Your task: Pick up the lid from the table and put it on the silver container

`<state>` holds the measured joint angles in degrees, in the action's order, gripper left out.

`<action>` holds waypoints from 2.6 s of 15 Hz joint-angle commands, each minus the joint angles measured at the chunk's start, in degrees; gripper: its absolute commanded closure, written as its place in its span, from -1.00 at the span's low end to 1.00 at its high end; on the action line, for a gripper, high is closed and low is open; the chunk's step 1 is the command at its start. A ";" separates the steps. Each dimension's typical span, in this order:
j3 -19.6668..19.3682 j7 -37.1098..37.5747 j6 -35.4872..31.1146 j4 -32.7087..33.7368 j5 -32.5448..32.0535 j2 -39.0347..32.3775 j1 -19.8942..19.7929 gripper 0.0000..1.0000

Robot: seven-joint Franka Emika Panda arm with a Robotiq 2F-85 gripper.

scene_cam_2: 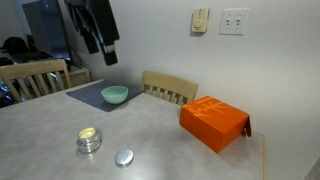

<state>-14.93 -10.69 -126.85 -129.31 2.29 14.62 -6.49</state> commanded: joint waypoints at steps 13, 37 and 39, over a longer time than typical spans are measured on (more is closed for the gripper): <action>1.57 3.40 -15.42 -5.08 -1.32 -9.55 -1.27 -1.00; 6.98 2.53 -23.75 -0.27 0.50 -31.04 -2.29 -1.00; 7.58 1.75 -24.27 -0.18 1.76 -32.45 -2.93 -1.00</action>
<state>-9.19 -6.87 -148.69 -128.81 2.04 -16.20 -7.27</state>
